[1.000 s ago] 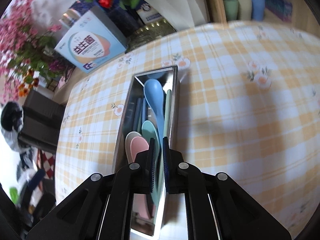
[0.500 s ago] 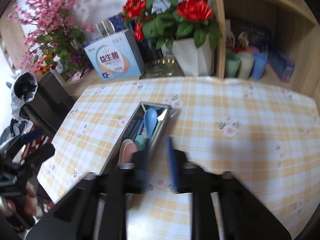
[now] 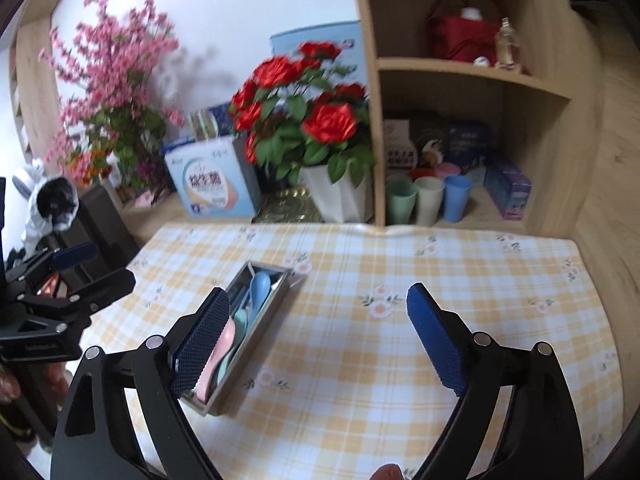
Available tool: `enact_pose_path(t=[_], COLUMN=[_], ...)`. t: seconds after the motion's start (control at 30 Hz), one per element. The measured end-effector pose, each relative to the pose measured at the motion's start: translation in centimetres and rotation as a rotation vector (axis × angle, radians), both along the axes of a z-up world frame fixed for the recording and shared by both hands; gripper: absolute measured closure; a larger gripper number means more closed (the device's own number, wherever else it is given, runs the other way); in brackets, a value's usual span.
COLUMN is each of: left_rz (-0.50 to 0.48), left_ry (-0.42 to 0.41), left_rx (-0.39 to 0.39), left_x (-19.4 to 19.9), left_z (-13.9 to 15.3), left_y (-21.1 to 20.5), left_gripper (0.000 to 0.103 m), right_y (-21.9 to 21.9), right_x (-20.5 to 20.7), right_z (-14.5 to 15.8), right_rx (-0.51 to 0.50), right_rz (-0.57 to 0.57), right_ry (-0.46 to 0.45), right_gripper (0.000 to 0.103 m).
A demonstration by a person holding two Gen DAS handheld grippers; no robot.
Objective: Organize utensils
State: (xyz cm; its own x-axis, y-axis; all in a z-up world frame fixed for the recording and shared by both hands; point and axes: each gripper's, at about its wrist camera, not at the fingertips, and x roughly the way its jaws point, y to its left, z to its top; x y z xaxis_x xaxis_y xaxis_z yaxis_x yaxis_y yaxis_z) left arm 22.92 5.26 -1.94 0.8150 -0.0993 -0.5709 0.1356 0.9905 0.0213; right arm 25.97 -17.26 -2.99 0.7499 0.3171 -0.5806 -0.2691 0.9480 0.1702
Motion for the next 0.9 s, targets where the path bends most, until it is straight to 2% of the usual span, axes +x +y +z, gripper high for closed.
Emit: enact_pose_path(t=[0.13,0.3,0.57,0.9], left_rz=[-0.012,0.008,0.019,0.031], left_ry=[-0.035,-0.094,-0.115,-0.12], left_rx=[-0.022,-0.027,-0.076,-0.052], left_x=[-0.6,-1.7,-2.7,-3.3], left_z=[1.5,3.4,5.0,5.1], left_y=[-1.5,-3.2,-4.0,-4.6], left_gripper=[0.006,0.006,0.006,0.006], right_y=[-1.7,-3.2,-4.7,-5.1], right_x=[-1.1,-2.7,-4.6,-5.2], right_z=[1.7,3.5,5.7,6.2], right_rx=[-0.016,-0.012,-0.009,-0.02], right_rz=[-0.054,-0.069,-0.109,-0.134], right_ry=[-0.046,-0.089,-0.137,-0.15], right_gripper=[0.016,0.016,0.016,0.016])
